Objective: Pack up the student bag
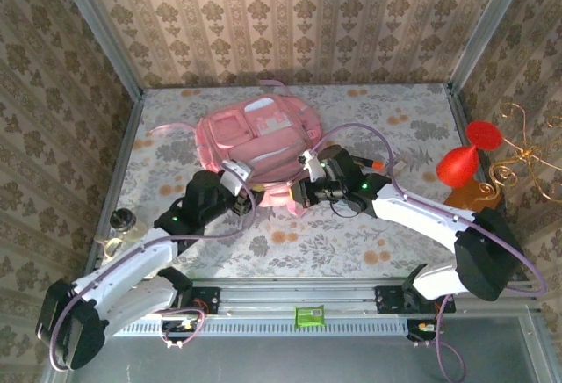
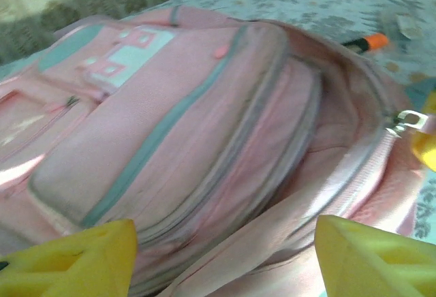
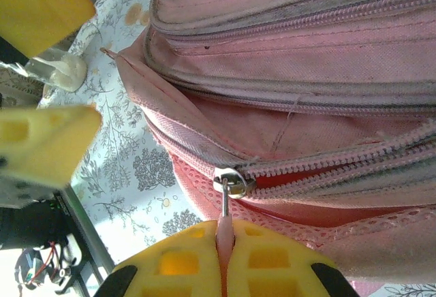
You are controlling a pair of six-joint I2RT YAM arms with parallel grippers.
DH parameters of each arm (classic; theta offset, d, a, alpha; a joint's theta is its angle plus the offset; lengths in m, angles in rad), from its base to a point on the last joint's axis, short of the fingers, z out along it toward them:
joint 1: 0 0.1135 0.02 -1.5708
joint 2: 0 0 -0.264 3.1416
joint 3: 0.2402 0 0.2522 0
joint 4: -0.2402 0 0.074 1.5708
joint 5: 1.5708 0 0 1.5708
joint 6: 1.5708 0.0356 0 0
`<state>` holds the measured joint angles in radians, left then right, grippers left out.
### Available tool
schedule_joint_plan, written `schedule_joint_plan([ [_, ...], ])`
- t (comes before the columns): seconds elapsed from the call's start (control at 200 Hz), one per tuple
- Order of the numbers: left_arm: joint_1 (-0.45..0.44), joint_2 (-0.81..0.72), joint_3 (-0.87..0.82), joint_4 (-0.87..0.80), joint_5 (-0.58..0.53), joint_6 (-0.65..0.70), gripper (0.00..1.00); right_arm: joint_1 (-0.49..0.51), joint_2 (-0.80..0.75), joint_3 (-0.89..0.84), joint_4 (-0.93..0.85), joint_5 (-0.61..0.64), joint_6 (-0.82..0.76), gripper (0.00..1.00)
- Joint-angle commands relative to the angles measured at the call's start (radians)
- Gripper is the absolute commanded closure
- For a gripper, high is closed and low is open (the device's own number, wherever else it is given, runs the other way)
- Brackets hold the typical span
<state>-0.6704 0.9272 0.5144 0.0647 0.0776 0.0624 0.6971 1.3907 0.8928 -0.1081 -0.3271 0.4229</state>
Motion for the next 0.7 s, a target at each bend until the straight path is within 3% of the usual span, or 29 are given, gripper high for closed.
schedule_joint_plan([
  [0.0,-0.019,0.063,0.048,0.024,0.119,0.147,0.30,0.008,-0.009,0.030,0.062,-0.052,0.011,1.00],
  [0.2,-0.021,0.176,0.101,-0.018,0.141,0.211,0.30,0.007,-0.010,0.038,0.049,-0.048,0.010,1.00],
  [0.36,-0.020,0.232,0.119,-0.011,0.147,0.200,0.39,0.006,-0.007,0.038,0.064,-0.056,0.018,1.00],
  [0.46,-0.012,0.255,0.136,-0.037,0.120,0.191,0.53,0.007,-0.010,0.035,0.064,-0.055,0.021,1.00],
  [0.58,0.008,0.251,0.139,-0.047,0.088,0.171,0.82,0.004,-0.018,0.029,0.045,-0.023,0.023,1.00],
  [0.695,0.032,0.219,0.123,-0.046,0.066,0.130,0.93,-0.007,-0.030,0.021,0.001,0.047,0.044,1.00],
])
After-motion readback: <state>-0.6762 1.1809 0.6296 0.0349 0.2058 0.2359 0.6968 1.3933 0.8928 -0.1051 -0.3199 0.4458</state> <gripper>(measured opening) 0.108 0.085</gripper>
